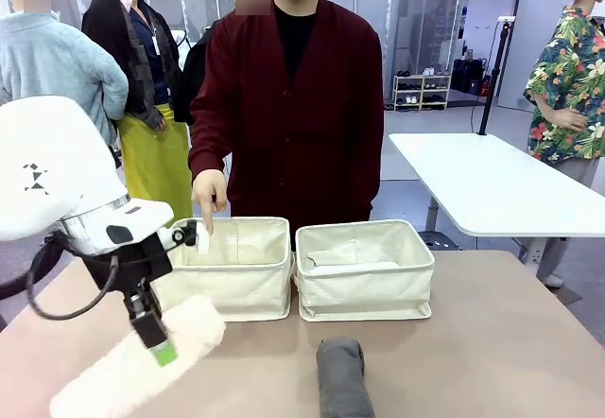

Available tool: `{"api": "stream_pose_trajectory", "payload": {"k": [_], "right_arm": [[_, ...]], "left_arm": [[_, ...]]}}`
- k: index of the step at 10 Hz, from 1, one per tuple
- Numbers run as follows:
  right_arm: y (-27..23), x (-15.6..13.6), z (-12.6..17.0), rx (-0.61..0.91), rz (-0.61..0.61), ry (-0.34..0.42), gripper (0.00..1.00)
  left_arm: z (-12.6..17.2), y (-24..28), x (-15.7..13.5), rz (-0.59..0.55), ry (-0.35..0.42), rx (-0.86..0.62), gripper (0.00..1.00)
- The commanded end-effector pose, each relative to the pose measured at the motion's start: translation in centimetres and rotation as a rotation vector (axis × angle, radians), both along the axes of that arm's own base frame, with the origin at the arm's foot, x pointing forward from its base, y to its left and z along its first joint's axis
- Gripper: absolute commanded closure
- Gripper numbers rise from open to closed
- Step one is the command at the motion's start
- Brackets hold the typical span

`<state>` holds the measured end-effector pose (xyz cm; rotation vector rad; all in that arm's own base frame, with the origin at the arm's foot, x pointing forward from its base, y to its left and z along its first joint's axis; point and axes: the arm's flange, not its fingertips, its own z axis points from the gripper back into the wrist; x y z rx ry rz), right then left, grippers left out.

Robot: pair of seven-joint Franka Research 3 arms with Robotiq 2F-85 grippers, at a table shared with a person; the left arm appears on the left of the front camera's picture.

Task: Divide the towels into two baskets.
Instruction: Pick up one hotel-folded towel from the bottom of the table and place it in the Fabric basket indicated by the person.

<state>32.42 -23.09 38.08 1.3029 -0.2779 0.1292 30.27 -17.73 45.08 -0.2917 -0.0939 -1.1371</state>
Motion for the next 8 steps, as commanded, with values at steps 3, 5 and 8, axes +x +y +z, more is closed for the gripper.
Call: {"api": "stream_pose_trajectory", "payload": {"k": [3, 5, 8], "right_arm": [[0.1, -0.4, 0.2, -0.016, 0.004, -0.002, 0.00], [0.1, -0.4, 0.2, -0.016, 0.004, -0.002, 0.00], [0.1, -0.4, 0.2, -0.016, 0.004, -0.002, 0.00]], "left_arm": [[-1.3, 0.7, -1.7, -0.251, -0.121, -0.032, 0.82], [0.5, -1.6, -1.2, -0.206, -0.091, 0.077, 0.82], [1.0, -2.6, -1.9, -0.322, -0.225, 0.127, 0.63]]}}
